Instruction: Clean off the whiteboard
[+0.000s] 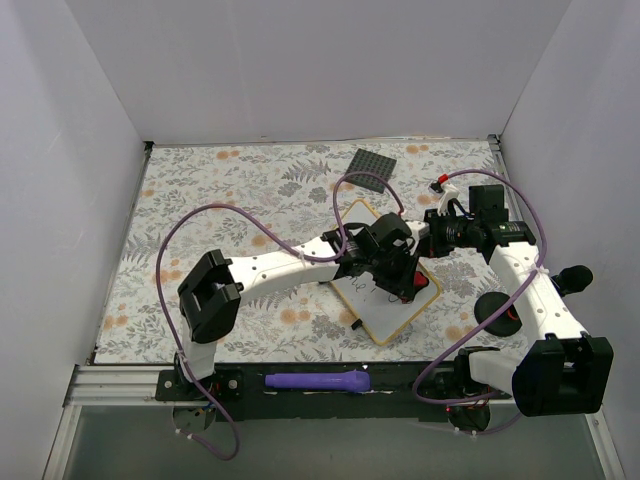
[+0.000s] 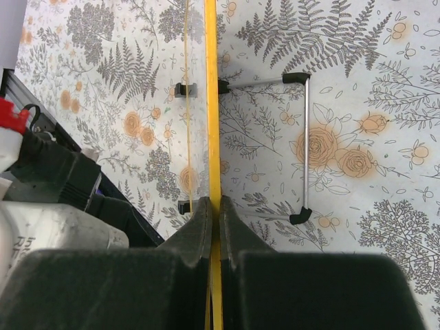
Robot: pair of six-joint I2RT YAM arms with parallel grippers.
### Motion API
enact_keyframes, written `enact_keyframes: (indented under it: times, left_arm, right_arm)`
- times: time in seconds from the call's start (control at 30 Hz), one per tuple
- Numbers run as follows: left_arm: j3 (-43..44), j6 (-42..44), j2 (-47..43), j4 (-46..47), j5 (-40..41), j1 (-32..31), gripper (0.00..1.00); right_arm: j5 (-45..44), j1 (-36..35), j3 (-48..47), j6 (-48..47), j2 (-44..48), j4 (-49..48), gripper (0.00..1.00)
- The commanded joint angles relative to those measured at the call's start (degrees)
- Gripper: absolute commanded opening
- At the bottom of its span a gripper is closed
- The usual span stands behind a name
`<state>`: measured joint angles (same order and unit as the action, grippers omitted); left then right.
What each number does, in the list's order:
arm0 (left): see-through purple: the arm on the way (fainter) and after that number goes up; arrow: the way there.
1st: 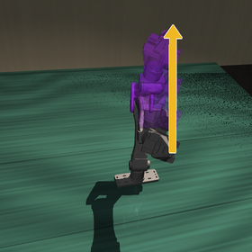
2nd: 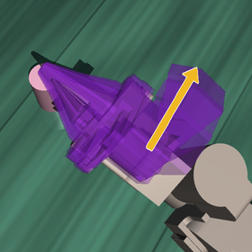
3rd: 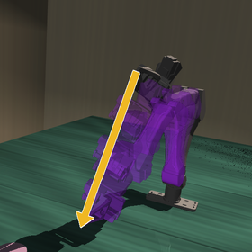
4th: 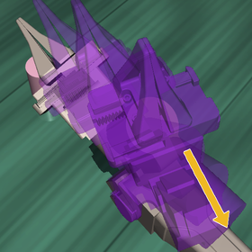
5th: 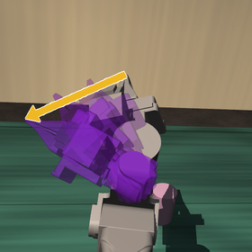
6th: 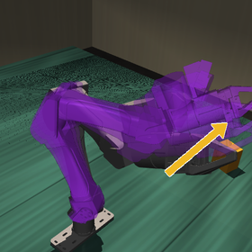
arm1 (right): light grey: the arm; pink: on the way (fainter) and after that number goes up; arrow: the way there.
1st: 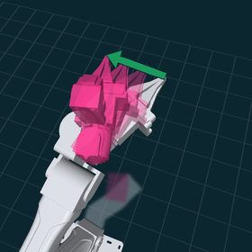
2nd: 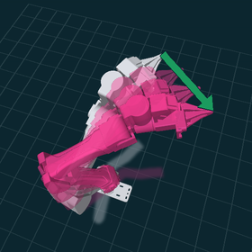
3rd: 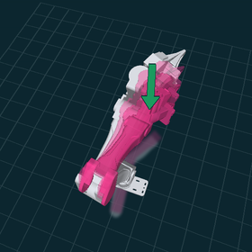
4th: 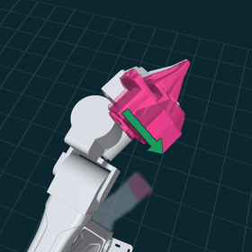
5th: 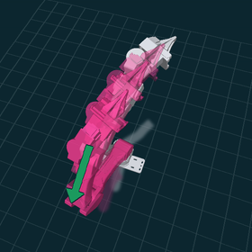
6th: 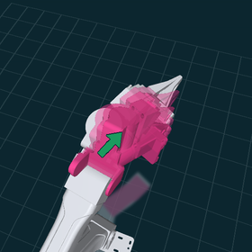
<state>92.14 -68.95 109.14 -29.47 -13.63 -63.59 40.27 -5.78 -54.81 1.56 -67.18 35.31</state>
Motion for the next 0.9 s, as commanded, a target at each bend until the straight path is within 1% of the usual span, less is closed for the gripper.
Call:
enact_keyframes:
  times: [0.0, 0.13, 0.23, 0.27, 0.33, 0.43, 0.53, 0.57, 0.67, 0.8, 0.87]
  left_arm:
    - [-3.5, 1.3, -1.0, 1.9, 0.9, -0.8, 0.00]
    - [-6.1, -0.6, -3.0, 2.2, 0.4, 2.0, 0.00]
    - [-6.7, 0.0, -3.6, 1.9, 0.7, 6.5, 0.00]
    - [-7.1, 0.2, -3.5, 1.7, 0.6, 9.0, 0.00]
    - [-7.1, 1.1, -3.4, 0.8, 0.4, 10.8, 0.00]
    - [-8.5, 3.6, -4.9, 1.1, -0.5, 10.1, 0.00]
    - [-8.7, 4.4, -5.3, 1.2, -1.2, 5.7, 0.00]
    - [-8.9, 4.3, -5.3, 1.8, -1.8, 3.3, 0.00]
    - [-9.7, 4.1, -5.2, 2.3, -3.9, -0.4, 0.00]
    - [-10.1, 2.8, -4.9, 2.8, -4.0, -0.8, 0.00]
    - [-9.7, 2.1, -4.5, 2.8, -4.4, 1.6, 0.00]
  right_arm:
    - [3.1, -1.2, 0.2, 2.0, -0.1, 3.0, 0.01]
    - [3.2, -1.2, 0.5, 2.0, 0.2, 2.9, 0.01]
    - [3.4, -1.2, 0.5, 2.0, 0.4, 3.0, 0.01]
    - [3.3, -1.2, 0.5, 2.0, 0.5, 3.0, 0.01]
    - [3.3, -1.3, 0.6, 1.8, 0.9, 3.0, 0.01]
    - [3.1, -1.2, 1.1, 1.9, 1.1, 3.1, 0.01]
    - [3.1, -1.2, 1.5, 2.0, 1.1, 2.7, 0.01]
    - [3.2, -1.2, 1.5, 2.1, 1.0, 2.7, 0.01]
    - [3.3, -1.3, 1.2, 2.1, 0.8, 2.7, 0.01]
    - [3.2, -1.2, 0.6, 2.0, 0.6, 2.8, 0.01]
    - [3.2, -1.3, 0.7, 2.0, 0.7, 2.9, 0.01]
